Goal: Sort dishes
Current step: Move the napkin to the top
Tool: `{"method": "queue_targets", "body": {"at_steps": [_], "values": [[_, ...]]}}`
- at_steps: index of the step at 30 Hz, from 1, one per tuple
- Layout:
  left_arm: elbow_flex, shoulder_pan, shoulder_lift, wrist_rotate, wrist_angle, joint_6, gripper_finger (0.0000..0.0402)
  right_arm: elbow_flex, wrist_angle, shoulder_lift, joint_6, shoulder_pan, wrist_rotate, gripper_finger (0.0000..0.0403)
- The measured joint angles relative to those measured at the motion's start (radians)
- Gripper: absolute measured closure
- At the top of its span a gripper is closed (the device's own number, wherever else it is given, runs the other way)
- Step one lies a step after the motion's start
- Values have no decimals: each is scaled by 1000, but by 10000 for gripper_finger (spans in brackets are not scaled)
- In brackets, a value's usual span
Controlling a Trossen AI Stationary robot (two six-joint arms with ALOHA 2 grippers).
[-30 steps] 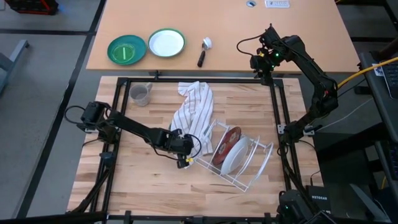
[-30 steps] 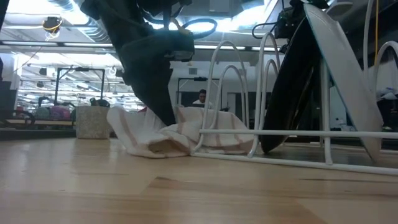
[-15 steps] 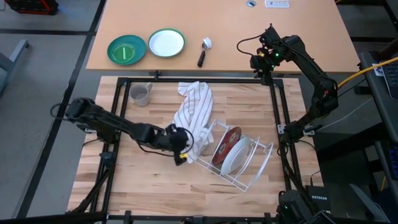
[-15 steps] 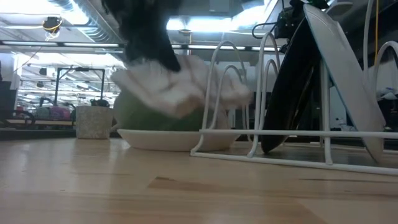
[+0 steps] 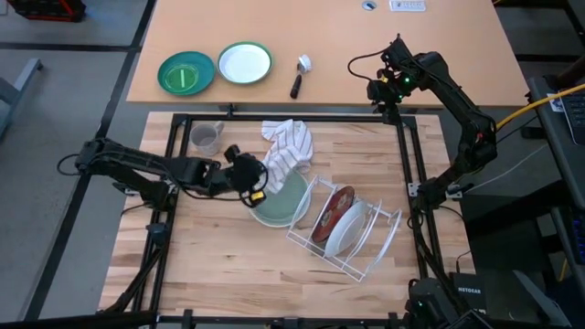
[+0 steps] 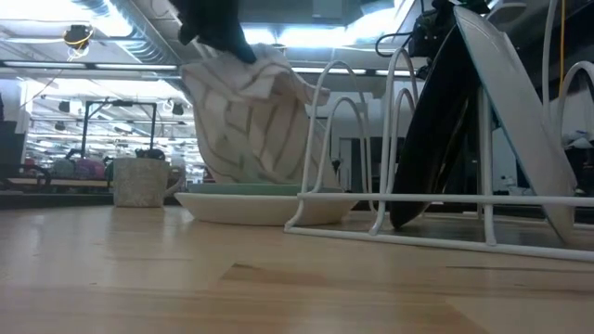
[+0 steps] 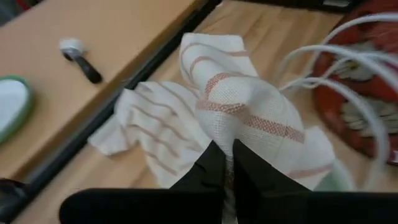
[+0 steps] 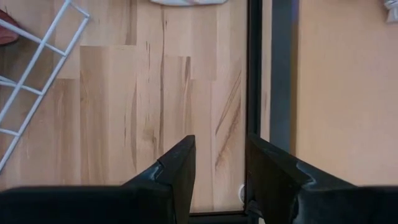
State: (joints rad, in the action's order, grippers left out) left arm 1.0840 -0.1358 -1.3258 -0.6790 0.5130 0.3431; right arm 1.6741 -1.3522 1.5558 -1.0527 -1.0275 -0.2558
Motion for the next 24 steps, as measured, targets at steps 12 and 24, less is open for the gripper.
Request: {"method": "queue_targets", "body": {"at_steps": [12,24], "values": [[0,352,-6,-147,-209,-280,400,0,20,0,0,0,0,258],[1,635,-42,236,-343,-344,398,0,21,0,0,0,0,258]]}}
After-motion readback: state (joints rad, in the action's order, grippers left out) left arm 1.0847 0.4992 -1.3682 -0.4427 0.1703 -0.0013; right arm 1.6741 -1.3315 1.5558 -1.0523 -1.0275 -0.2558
